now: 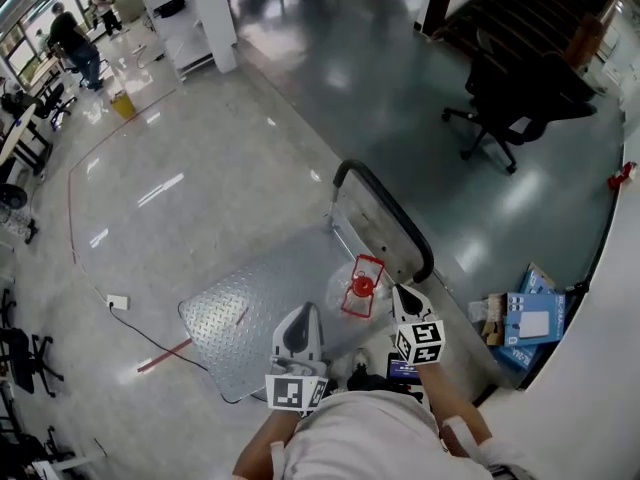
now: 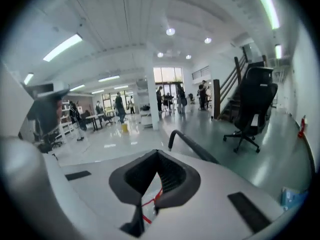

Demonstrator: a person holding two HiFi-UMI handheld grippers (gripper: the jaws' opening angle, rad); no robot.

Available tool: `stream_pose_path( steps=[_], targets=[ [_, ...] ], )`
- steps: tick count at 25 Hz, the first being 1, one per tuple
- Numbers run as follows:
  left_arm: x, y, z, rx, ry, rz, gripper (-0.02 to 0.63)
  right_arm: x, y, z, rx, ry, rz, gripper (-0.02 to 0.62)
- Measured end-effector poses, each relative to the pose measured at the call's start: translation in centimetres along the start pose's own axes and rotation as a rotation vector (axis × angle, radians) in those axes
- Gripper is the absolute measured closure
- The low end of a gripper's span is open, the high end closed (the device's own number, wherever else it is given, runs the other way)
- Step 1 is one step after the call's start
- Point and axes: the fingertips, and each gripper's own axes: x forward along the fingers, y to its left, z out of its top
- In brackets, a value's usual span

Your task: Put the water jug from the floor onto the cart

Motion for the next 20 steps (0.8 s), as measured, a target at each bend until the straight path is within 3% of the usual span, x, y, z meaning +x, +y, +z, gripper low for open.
stream_pose_path(
  steps=[4,11,20],
  targets=[
    [-0.3,-1.1,0.4,-0.005,-0.009,-0.036,0.603,-4.4,2.0,3.0,-0.038,-0.17,-0.016,0.584],
    [-0.7,-2.4,0.3,-0.008,-0.008,-0.065,0.603,-6.3,3.2,0.7,-0.046,-0.168,0.001,0.584],
    [-1.0,-2.8,-0.2,-0.01,0.005,-0.068,0.603,-6.9,3.3,1.5,-0.044,-0.202,0.014,0.584]
  ],
)
